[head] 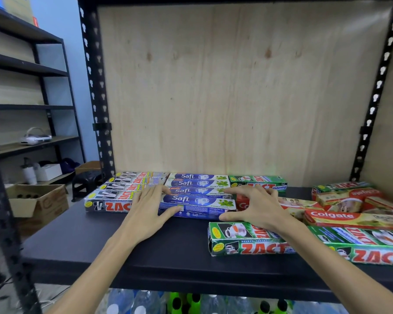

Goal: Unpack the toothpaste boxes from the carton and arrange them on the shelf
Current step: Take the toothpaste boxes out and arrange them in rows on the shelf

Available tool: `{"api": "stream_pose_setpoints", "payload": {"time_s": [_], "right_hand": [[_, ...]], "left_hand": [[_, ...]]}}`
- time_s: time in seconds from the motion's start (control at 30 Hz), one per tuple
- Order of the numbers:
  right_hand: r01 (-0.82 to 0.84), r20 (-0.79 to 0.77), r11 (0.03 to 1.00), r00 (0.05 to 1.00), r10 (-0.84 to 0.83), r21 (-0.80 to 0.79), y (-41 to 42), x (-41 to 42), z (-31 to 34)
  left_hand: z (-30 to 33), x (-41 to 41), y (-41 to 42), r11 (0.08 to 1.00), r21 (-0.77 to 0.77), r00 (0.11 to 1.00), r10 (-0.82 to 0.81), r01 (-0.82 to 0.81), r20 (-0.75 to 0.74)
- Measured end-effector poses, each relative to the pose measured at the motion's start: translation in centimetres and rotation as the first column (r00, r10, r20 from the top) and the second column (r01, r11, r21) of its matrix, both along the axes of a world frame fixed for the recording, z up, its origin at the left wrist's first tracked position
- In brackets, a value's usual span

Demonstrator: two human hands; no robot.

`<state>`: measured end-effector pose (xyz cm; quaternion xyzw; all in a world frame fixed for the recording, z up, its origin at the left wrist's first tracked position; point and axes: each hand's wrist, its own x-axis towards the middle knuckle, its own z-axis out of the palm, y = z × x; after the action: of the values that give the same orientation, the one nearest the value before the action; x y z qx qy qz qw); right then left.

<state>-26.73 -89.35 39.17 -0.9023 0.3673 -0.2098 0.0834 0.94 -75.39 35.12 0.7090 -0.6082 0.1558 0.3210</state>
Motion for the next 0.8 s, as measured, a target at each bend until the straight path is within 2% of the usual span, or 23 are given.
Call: {"api": "stream_pose_setpoints", "payload": {"time_s": [0.2,0.37,0.57,0.8], "right_hand": [[-0.018,-0.127,0.996,0.992,0.007,-0.087,-0.7,0.8,1.1],[-0.050,-0.234,0.989,0.972,0.017,-0.138,-1.4,1.5,2.2],[-0.047,-0.178,0.987,0.984,0.019,-0.151,-1.5,1.3,1.4],[-0.077,0.000,0.997,0.997,0.077,-0.001,-2.1,-0.6,1.6]], "left_hand": [[-0.6,1.1,-0.5,0.996,0.088,1.000,-0.020,0.020,0.001],[0.0,0.6,-0.1,0.996,0.089,1.000,-0.011,0.012,-0.004],[0.1,0.4,0.0,0.993,0.120,1.000,-0.002,0.001,0.011],[0.5,-0.6,0.0,0.992,0.121,0.999,0.023,-0.026,0.029]]}}
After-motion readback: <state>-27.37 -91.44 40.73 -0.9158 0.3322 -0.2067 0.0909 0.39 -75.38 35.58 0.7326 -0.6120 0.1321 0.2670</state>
